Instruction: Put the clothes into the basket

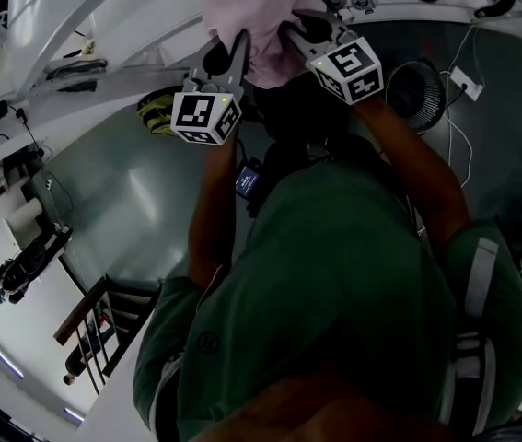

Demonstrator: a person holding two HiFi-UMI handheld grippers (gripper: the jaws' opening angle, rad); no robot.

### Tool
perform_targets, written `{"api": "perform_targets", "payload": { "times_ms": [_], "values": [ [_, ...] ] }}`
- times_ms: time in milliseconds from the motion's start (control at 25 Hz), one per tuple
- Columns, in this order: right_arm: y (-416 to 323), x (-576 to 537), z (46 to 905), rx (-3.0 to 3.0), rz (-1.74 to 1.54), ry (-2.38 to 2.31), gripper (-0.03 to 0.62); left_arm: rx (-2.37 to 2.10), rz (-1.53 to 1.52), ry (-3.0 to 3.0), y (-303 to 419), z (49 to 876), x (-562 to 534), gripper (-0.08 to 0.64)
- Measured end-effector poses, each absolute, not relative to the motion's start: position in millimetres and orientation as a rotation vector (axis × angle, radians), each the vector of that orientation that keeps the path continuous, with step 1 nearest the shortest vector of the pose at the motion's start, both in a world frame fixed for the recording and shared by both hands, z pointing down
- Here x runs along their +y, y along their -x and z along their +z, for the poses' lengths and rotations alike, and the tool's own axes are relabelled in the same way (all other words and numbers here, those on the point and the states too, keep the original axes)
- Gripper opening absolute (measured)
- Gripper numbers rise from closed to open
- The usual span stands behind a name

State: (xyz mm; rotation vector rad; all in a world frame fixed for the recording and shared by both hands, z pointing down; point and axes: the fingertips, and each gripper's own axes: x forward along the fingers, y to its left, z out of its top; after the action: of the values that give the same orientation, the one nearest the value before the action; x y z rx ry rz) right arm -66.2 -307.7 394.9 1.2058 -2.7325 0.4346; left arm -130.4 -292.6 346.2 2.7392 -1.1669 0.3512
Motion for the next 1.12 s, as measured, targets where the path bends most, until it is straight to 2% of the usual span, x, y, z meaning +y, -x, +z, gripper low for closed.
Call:
{"api": "perform_targets", "payload": {
  "times_ms": [560,1120],
  "values": [
    [-13,-227,336,-2.557,0.269,-1.649,0.055,-0.704,0.195,-2.967,57,297,-228,0.034],
    [-78,-121,347,-2.311,0.323,-1.984,0.046,-0.257,0.218,-3.030,-15,312,-139,0.034]
  ]
}}
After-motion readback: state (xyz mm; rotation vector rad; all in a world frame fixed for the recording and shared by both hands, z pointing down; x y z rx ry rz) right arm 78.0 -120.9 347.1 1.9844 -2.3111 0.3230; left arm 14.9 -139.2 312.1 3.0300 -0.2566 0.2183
